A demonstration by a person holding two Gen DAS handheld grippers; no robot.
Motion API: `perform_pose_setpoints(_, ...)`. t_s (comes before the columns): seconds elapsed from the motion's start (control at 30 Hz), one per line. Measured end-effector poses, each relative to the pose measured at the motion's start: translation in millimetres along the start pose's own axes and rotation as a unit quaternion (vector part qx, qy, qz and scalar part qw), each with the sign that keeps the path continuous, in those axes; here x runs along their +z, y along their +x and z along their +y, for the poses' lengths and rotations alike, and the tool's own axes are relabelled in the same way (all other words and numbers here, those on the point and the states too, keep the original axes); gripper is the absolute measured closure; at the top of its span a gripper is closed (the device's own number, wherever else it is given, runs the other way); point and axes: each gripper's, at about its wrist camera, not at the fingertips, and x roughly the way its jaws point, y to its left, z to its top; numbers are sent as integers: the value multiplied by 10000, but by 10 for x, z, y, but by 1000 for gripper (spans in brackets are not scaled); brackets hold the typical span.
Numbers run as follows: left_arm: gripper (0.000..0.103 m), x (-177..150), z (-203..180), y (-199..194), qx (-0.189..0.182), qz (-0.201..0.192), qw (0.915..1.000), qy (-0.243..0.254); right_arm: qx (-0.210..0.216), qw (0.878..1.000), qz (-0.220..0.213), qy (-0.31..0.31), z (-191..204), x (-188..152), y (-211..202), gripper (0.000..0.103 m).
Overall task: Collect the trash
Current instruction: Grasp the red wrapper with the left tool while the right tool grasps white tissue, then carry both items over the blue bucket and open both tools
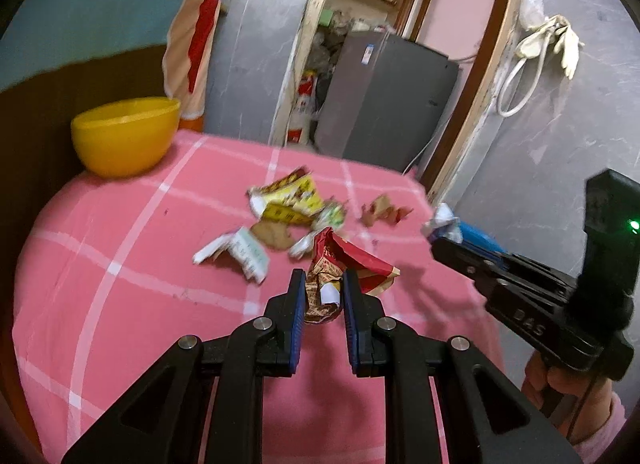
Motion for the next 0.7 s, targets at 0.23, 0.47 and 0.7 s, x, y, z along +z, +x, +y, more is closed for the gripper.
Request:
perform_pose_setpoints(0.23, 88, 153, -410, -155, -158, -750, 9968, 241, -306, 9943, -1024, 2, -138, 73, -630, 94)
perform_pose_setpoints(0.47, 88, 325, -916, -167, -435, -1355, 9883, 552, -789, 9790, -1881, 40, -374, 121, -1179, 94)
perform_pose_setpoints(0.7, 88, 422, -1501, -27, -802, -1684, 9782, 916, -1306, 9629, -2358, 91, -683, 97, -1555, 94)
